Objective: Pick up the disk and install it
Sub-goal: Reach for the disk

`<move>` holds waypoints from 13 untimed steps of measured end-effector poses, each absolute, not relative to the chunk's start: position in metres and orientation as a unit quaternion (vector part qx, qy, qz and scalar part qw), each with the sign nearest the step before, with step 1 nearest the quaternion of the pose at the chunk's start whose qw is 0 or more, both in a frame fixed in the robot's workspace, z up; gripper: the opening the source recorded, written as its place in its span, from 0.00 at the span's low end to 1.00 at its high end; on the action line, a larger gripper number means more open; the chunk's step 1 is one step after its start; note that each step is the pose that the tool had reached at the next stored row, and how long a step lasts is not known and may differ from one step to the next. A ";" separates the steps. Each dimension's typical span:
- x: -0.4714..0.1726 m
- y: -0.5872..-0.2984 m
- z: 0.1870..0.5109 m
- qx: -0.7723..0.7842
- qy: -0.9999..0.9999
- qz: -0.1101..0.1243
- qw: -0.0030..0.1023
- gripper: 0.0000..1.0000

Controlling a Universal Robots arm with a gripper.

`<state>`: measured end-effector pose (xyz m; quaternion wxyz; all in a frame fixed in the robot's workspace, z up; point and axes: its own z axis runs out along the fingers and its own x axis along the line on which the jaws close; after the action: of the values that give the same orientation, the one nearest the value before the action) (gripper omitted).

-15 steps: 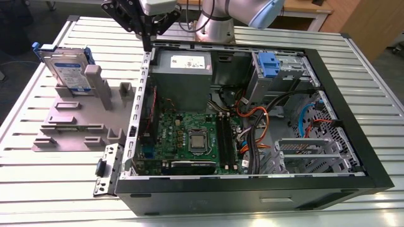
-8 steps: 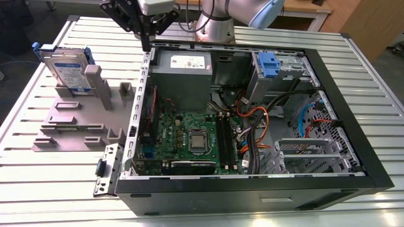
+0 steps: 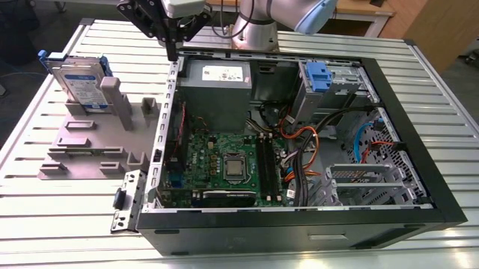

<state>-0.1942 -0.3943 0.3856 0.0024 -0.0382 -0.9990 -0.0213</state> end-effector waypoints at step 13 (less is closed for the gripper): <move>-0.199 -0.394 0.386 -0.038 -0.999 -0.021 0.002 0.11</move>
<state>-0.1994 -0.3943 0.3856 0.0024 -0.0383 -0.9990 -0.0213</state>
